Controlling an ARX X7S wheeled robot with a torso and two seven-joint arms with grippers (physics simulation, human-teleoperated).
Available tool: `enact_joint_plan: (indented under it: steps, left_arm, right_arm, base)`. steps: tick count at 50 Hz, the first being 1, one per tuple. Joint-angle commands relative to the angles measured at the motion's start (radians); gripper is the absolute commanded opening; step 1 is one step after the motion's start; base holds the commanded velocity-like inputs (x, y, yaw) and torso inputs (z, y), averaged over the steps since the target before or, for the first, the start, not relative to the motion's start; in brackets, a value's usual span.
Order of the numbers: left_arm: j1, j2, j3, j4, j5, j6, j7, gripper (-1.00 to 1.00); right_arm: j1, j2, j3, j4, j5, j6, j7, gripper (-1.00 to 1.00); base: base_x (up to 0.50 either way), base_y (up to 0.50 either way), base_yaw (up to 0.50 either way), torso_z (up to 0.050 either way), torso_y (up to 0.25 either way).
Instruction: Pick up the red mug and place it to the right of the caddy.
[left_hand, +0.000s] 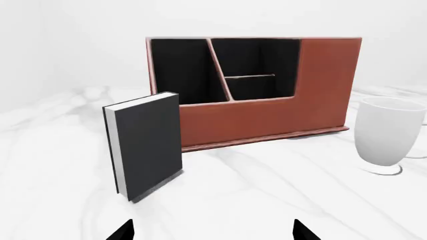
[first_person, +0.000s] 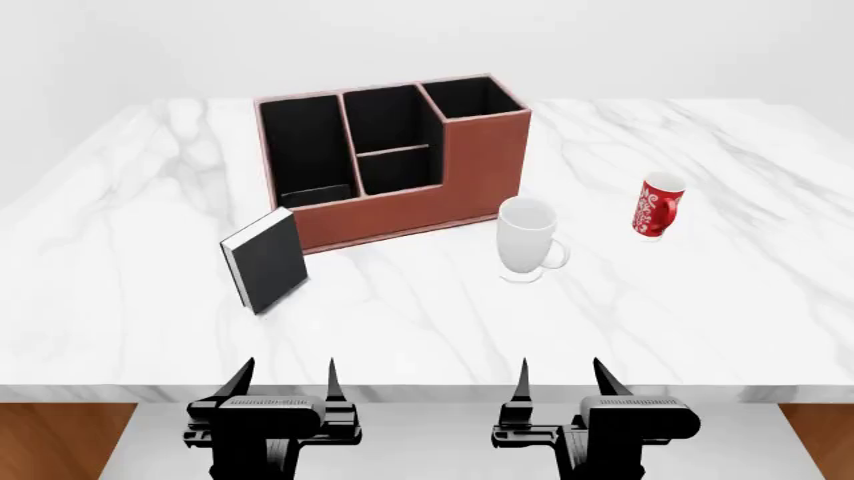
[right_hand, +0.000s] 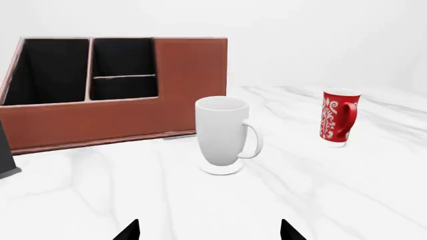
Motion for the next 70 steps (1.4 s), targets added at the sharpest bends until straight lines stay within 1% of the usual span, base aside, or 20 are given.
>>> enact_joint_plan:
  steps: [1,15,16,17,51,54,55,56,57,59,60,61,62,63,64,65,66,67,68,70]
  left_arm:
    - [0.0,-0.016,0.017,0.006,-0.018,-0.004,-0.018,1.0]
    - [0.004,-0.053,0.062,0.021,-0.052,-0.006,-0.062,1.0]
    - [0.005,-0.055,0.063,0.021,-0.053,-0.004,-0.064,1.0]
    - [0.004,-0.056,0.065,0.02,-0.056,-0.002,-0.066,1.0]
    - [-0.004,-0.098,0.11,0.002,-0.101,0.006,-0.112,1.0]
    - [-0.005,-0.103,0.116,0.078,-0.115,-0.097,-0.124,1.0]
    - [-0.023,-0.114,0.121,0.183,-0.133,-0.238,-0.129,1.0]
    - [-0.032,-0.12,0.122,0.232,-0.137,-0.286,-0.134,1.0]
    - [-0.056,-0.131,0.124,0.298,-0.156,-0.374,-0.13,1.0]
    - [-0.149,-0.143,0.087,0.436,-0.246,-0.598,-0.129,1.0]
    - [-0.188,-0.148,0.075,0.468,-0.272,-0.682,-0.135,1.0]
    - [-0.239,-0.141,0.037,0.52,-0.314,-0.764,-0.151,1.0]
    - [-0.323,-0.146,0.003,0.582,-0.372,-0.914,-0.17,1.0]
    - [-0.38,-0.153,-0.012,0.624,-0.398,-1.006,-0.183,1.0]
    - [-0.457,-0.156,-0.034,0.655,-0.424,-1.097,-0.201,1.0]
    - [-0.507,-0.151,-0.058,0.678,-0.448,-1.147,-0.206,1.0]
    - [-0.532,-0.159,-0.051,0.697,-0.44,-1.155,-0.22,1.0]
    - [-0.568,-0.166,-0.048,0.712,-0.452,-1.193,-0.22,1.0]
    - [-0.605,-0.154,-0.068,0.712,-0.472,-1.235,-0.224,1.0]
    - [-0.614,-0.161,-0.051,0.707,-0.463,-1.223,-0.227,1.0]
  right_arm:
    - [-0.003,0.015,-0.02,-0.006,0.013,0.001,0.022,1.0]
    - [-0.008,0.055,-0.065,-0.025,0.053,-0.003,0.058,1.0]
    - [-0.006,0.058,-0.06,-0.037,0.102,0.035,0.031,1.0]
    - [-0.004,0.057,-0.056,-0.038,0.111,0.038,0.036,1.0]
    - [0.004,0.091,-0.102,-0.021,0.124,0.029,0.114,1.0]
    - [0.016,0.094,-0.107,-0.03,0.105,0.063,0.143,1.0]
    - [0.023,0.105,-0.107,-0.082,0.136,0.126,0.125,1.0]
    - [0.03,0.113,-0.106,-0.119,0.15,0.17,0.121,1.0]
    - [0.044,0.121,-0.101,-0.175,0.154,0.221,0.131,1.0]
    - [0.096,0.143,-0.08,-0.298,0.215,0.373,0.13,1.0]
    - [0.115,0.146,-0.073,-0.321,0.225,0.405,0.137,1.0]
    - [0.144,0.154,-0.065,-0.349,0.241,0.453,0.139,1.0]
    - [0.168,0.166,-0.067,-0.373,0.228,0.466,0.146,1.0]
    - [0.181,0.171,-0.073,-0.382,0.194,0.459,0.172,1.0]
    - [0.198,0.177,-0.07,-0.394,0.2,0.483,0.172,1.0]
    - [0.212,0.176,-0.06,-0.402,0.207,0.503,0.179,1.0]
    - [0.219,0.178,-0.059,-0.405,0.21,0.511,0.18,1.0]
    - [0.239,0.181,-0.057,-0.409,0.213,0.534,0.183,1.0]
    - [0.253,0.182,-0.057,-0.41,0.21,0.544,0.19,1.0]
    - [0.256,0.184,-0.063,-0.41,0.203,0.537,0.194,1.0]
  base:
    - [0.0,0.0,0.0,0.0,0.0]
    - [0.0,0.0,0.0,0.0,0.0]
    - [0.0,-0.5,0.0,0.0,0.0]
    - [0.0,-0.5,0.0,0.0,0.0]
    - [0.0,-0.5,0.0,0.0,0.0]
    - [0.0,0.0,0.0,0.0,0.0]
    - [0.0,0.0,0.0,0.0,0.0]
    - [0.0,0.0,0.0,0.0,0.0]
    - [0.0,0.0,0.0,0.0,0.0]
    - [0.0,0.0,0.0,0.0,0.0]
    - [0.0,0.0,0.0,0.0,0.0]
    - [0.0,0.0,0.0,0.0,0.0]
    - [0.0,0.0,0.0,0.0,0.0]
    - [0.0,0.0,0.0,0.0,0.0]
    - [0.0,0.0,0.0,0.0,0.0]
    - [0.0,0.0,0.0,0.0,0.0]
    - [0.0,0.0,0.0,0.0,0.0]
    - [0.0,0.0,0.0,0.0,0.0]
    - [0.0,0.0,0.0,0.0,0.0]
    - [0.0,0.0,0.0,0.0,0.0]
